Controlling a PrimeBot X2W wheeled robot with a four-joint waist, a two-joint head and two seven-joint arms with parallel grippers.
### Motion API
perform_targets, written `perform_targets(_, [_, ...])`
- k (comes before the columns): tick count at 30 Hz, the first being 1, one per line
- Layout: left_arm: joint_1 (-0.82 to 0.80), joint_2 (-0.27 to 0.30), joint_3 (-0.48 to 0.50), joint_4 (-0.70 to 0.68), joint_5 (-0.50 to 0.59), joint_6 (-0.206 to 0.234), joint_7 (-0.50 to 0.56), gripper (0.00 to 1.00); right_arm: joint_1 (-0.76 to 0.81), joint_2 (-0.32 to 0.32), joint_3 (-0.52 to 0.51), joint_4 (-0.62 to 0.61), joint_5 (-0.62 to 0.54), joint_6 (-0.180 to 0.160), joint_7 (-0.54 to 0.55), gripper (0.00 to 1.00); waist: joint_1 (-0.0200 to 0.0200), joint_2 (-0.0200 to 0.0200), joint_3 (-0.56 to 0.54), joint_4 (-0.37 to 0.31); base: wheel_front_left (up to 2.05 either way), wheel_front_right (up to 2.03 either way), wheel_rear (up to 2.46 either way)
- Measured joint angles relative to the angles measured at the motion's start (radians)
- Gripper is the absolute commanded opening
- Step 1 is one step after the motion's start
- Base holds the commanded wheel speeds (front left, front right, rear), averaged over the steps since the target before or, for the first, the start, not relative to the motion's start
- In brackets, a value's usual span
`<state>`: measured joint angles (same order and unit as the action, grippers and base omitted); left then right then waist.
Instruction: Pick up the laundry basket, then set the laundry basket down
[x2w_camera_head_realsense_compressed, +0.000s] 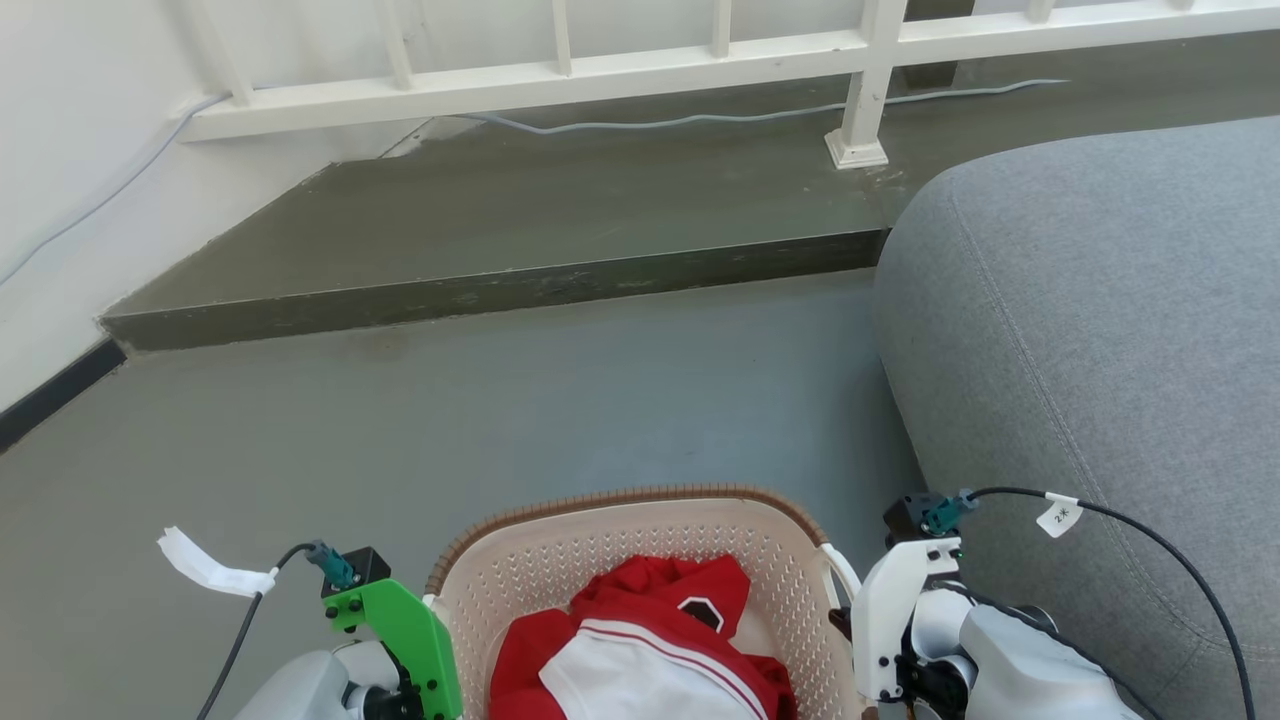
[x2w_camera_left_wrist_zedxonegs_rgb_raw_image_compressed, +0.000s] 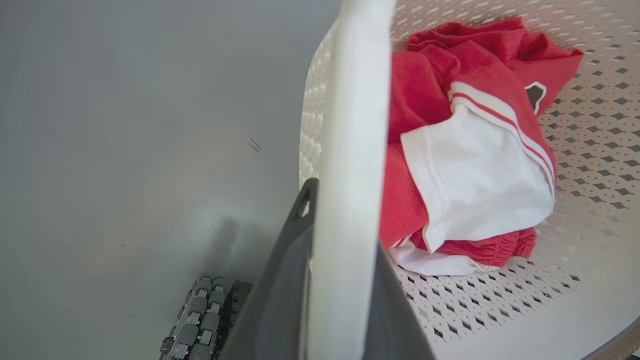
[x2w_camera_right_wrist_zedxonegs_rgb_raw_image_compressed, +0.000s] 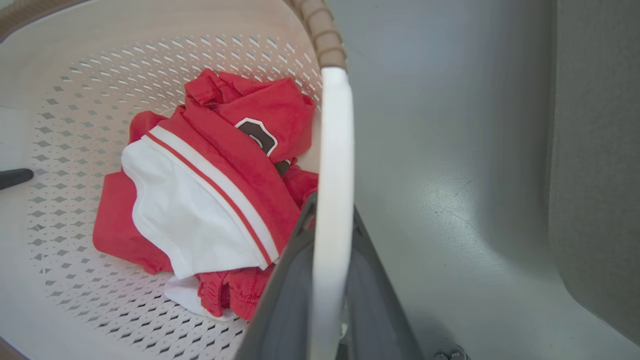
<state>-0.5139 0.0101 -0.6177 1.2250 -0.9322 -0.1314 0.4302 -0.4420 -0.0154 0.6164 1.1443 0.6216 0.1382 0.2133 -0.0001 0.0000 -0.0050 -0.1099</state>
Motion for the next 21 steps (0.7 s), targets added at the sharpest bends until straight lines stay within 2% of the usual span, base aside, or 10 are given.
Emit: perform_targets(21, [0.003, 0.007, -0.005, -0.001, -0.007, 0.0, 0.006, 0.0, -0.003, 0.0, 0.037, 0.003, 0.008, 0.0, 0.003, 0.0, 0.0, 0.0, -0.001, -0.001, 0.0, 0.0, 0.0])
